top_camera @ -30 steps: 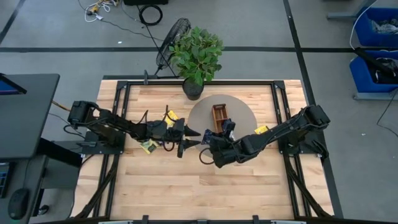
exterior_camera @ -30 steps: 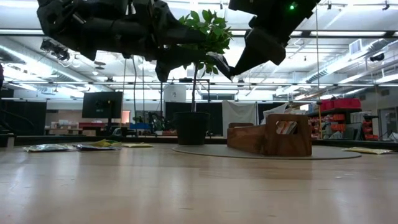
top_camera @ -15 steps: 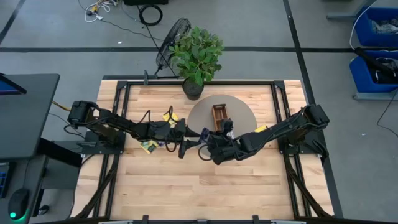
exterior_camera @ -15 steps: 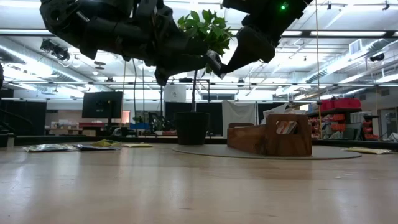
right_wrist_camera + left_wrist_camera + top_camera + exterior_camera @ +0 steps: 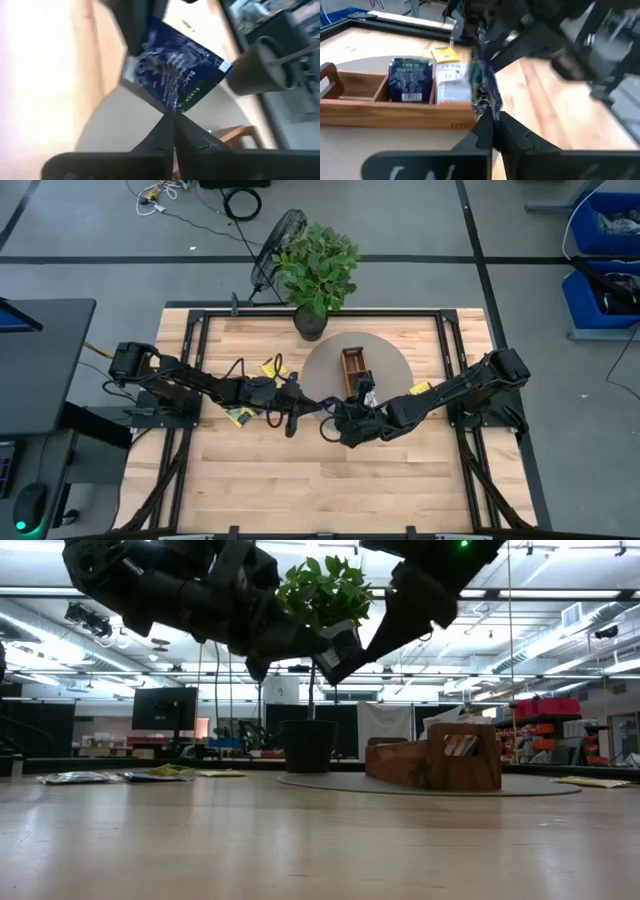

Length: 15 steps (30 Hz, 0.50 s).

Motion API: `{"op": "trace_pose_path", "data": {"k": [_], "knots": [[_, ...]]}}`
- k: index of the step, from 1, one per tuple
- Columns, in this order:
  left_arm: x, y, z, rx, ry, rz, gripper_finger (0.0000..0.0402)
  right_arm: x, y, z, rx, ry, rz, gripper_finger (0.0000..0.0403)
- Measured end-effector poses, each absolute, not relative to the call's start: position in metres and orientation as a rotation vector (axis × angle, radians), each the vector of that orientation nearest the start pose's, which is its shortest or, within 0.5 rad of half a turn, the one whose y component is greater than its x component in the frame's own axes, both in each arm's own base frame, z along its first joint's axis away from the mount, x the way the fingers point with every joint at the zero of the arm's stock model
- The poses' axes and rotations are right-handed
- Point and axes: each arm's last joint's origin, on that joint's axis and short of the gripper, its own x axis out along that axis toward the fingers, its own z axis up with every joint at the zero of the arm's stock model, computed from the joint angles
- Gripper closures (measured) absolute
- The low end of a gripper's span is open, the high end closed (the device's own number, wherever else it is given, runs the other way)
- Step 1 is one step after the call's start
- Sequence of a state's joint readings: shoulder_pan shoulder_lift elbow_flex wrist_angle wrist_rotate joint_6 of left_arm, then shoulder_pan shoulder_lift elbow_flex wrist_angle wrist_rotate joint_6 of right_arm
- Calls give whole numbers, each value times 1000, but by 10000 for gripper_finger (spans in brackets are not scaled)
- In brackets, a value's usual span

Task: Pick & Place Tea
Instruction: Put the purple tea bag into the middle section of the wooden organizer

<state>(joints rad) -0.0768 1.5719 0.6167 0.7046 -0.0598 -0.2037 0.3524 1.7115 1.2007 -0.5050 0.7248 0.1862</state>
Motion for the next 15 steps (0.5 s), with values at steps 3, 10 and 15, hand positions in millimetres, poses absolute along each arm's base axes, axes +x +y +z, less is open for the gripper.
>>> {"op": "trace_pose_path", "data": {"k": [3,10,15], "knots": [[302,-23,175,-162,275,10,391,329,106,219,-306,863,-387,372],[297,-30,168,-65,294,-25,389,317,115,219,-254,907,-383,295],[294,-43,168,15,290,-114,391,317,119,228,-232,853,-358,247]]}}
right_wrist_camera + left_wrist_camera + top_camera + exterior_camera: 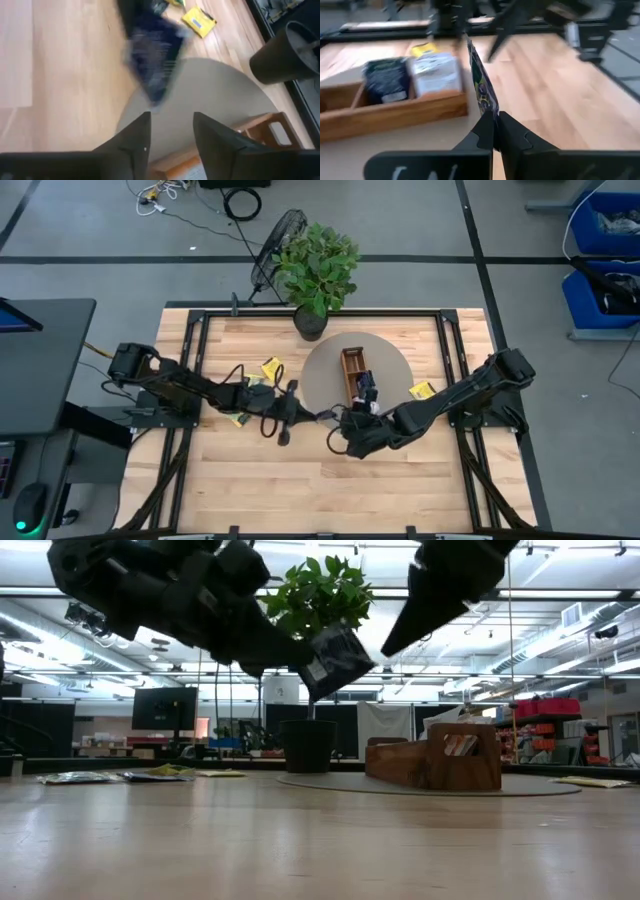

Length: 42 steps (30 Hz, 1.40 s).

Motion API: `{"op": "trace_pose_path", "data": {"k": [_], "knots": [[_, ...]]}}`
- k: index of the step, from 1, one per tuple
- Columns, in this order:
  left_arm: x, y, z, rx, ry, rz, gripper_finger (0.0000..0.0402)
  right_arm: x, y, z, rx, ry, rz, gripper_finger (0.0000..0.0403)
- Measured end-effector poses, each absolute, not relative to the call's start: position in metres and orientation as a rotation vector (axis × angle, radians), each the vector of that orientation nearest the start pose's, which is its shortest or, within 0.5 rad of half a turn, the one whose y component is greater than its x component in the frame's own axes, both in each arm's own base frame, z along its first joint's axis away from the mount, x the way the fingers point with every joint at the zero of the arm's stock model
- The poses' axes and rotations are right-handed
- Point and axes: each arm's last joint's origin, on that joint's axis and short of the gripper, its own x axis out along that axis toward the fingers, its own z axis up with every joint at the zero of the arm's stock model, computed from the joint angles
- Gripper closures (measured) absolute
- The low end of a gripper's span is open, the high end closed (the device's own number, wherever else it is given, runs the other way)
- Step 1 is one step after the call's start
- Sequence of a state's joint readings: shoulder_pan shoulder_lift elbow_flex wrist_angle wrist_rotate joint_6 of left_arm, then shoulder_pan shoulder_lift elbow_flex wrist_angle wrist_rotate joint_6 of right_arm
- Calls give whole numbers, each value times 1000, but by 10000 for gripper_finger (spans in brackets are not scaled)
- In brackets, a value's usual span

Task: Pick & Place Tea
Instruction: Put the purple tea bag into the middle section of the wooden organizer

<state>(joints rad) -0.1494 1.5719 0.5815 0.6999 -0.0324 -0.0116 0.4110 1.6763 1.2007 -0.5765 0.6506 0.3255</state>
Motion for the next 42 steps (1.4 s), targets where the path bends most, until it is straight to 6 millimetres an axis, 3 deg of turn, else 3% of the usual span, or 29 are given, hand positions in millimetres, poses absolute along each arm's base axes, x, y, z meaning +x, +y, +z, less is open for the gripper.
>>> {"op": "trace_pose_path", "data": {"k": [10,18,26,34,42], "knots": [[290,-74,175,127,198,-233,391,328,123,244,-137,733,-211,226],[290,-71,173,179,223,-194,391,325,125,247,-74,781,-53,242],[290,-69,168,184,272,-167,390,317,126,263,-10,735,-18,243],[289,-73,170,195,247,-189,391,318,119,261,-36,740,-127,243],[290,-75,174,214,202,-195,392,326,108,260,25,733,-121,243]]}}
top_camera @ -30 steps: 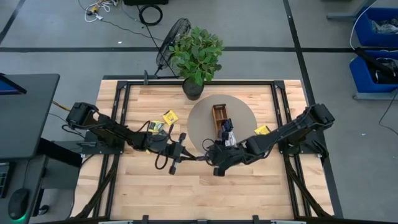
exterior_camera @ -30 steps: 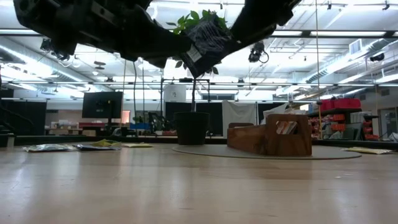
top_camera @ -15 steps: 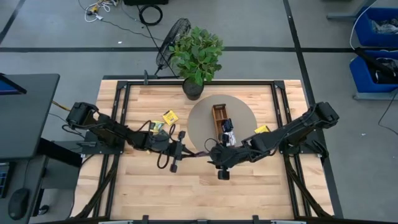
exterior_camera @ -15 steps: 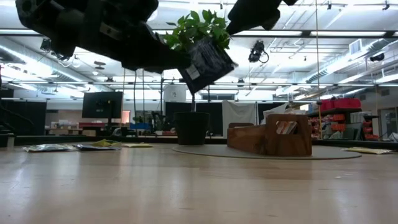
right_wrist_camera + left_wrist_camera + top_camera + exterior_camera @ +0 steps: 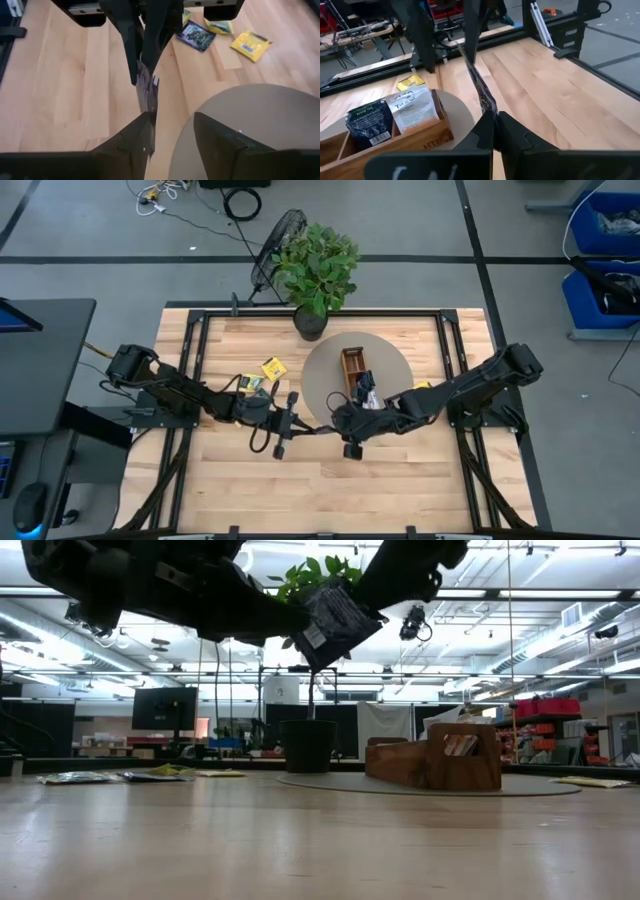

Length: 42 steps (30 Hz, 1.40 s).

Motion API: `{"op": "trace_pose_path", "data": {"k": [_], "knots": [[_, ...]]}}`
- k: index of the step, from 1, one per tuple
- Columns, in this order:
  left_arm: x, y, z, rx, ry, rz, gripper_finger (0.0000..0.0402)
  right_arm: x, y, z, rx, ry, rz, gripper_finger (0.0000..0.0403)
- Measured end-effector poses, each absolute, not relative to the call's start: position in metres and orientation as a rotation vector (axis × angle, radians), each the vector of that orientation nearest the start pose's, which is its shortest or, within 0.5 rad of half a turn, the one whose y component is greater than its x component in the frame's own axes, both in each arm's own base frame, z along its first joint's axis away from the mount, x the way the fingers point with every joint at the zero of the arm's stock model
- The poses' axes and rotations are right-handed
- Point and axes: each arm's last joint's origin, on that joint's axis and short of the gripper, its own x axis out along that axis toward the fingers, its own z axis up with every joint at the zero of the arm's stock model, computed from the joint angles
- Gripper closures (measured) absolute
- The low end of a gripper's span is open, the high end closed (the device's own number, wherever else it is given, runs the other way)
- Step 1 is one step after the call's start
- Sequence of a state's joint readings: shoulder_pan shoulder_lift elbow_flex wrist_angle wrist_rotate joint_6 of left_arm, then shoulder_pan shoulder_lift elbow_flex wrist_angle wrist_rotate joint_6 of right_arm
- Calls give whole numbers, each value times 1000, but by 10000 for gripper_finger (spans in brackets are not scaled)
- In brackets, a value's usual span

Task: Pick & Place Tea
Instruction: Put the purple tea bag into the middle section of the wooden organizer

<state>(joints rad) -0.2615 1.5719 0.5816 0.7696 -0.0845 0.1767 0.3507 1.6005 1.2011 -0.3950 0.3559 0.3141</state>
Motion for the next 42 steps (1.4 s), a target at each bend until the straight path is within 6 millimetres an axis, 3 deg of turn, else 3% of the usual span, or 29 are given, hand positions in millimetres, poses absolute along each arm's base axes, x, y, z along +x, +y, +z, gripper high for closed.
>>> {"op": "trace_pose_path", "data": {"k": [7,14,16,27,33,37,42], "knots": [[289,-75,174,218,206,-196,391,328,105,260,54,735,-94,258],[290,-75,175,221,196,-195,388,330,105,258,76,755,-45,376],[290,-75,175,222,194,-195,386,330,105,258,72,755,-38,394],[289,-75,176,203,190,-193,349,324,98,257,203,813,-124,400],[280,-68,188,151,255,-169,332,313,90,260,241,865,-219,401],[274,-61,189,142,326,-122,332,305,76,270,352,867,-291,402],[274,-59,189,173,335,-59,333,294,45,281,567,890,-395,402]]}}
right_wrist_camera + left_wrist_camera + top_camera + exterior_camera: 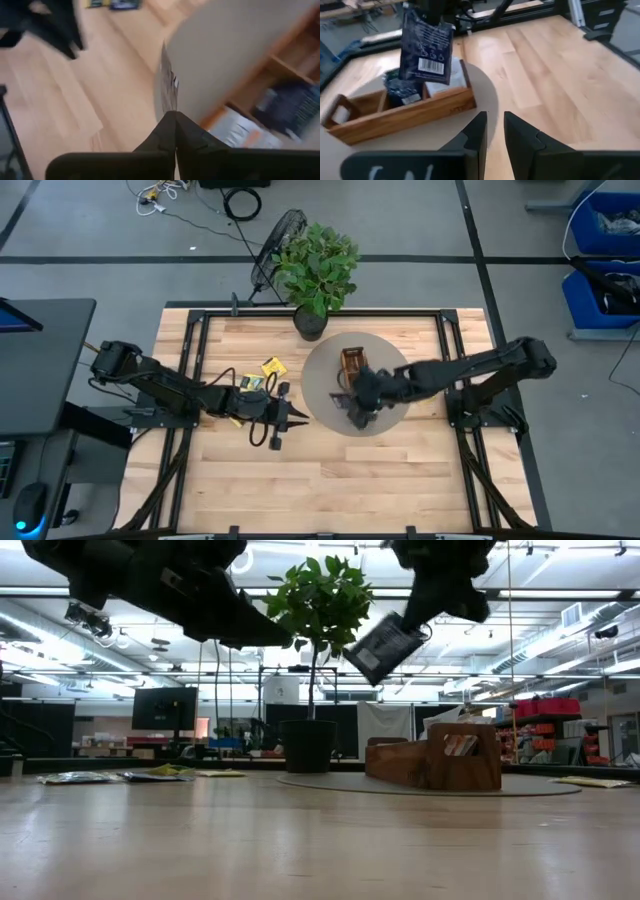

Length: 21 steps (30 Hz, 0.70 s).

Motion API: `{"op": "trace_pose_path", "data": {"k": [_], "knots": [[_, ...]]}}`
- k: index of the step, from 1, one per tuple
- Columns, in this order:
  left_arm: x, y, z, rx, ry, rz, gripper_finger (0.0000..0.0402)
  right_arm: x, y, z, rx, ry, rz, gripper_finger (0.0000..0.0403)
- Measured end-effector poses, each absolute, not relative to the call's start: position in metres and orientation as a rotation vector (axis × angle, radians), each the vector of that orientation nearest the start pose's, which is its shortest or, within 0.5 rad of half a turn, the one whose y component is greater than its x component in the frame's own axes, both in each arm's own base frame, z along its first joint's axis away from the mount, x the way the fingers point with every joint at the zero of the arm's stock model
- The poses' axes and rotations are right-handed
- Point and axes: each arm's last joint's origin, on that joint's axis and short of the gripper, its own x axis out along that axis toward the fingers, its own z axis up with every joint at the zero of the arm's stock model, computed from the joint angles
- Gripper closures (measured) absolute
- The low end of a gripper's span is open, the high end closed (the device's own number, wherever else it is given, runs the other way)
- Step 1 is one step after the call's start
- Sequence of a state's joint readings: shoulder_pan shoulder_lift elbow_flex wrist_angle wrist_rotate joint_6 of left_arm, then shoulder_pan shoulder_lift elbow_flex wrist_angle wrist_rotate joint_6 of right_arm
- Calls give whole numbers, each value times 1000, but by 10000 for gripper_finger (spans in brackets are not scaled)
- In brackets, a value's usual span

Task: Pick & Place Tea
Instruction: Put the purple tea bag into the middle section of the wooden organizer

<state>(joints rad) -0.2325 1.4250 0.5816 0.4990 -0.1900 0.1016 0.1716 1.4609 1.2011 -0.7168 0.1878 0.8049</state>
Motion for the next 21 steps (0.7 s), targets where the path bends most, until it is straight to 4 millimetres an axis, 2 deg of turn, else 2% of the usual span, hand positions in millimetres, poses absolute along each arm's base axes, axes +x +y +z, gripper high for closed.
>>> {"op": "trace_pose_path", "data": {"k": [7,11,15,21], "knots": [[274,-58,189,215,332,-38,333,273,-9,293,795,931,-541,403],[274,-58,189,223,337,-40,333,266,-37,294,909,952,-563,403],[273,-57,187,233,356,-19,333,265,-58,286,1003,1007,-557,403],[273,-57,187,231,361,-4,333,266,-78,269,1096,1113,-581,403]]}}
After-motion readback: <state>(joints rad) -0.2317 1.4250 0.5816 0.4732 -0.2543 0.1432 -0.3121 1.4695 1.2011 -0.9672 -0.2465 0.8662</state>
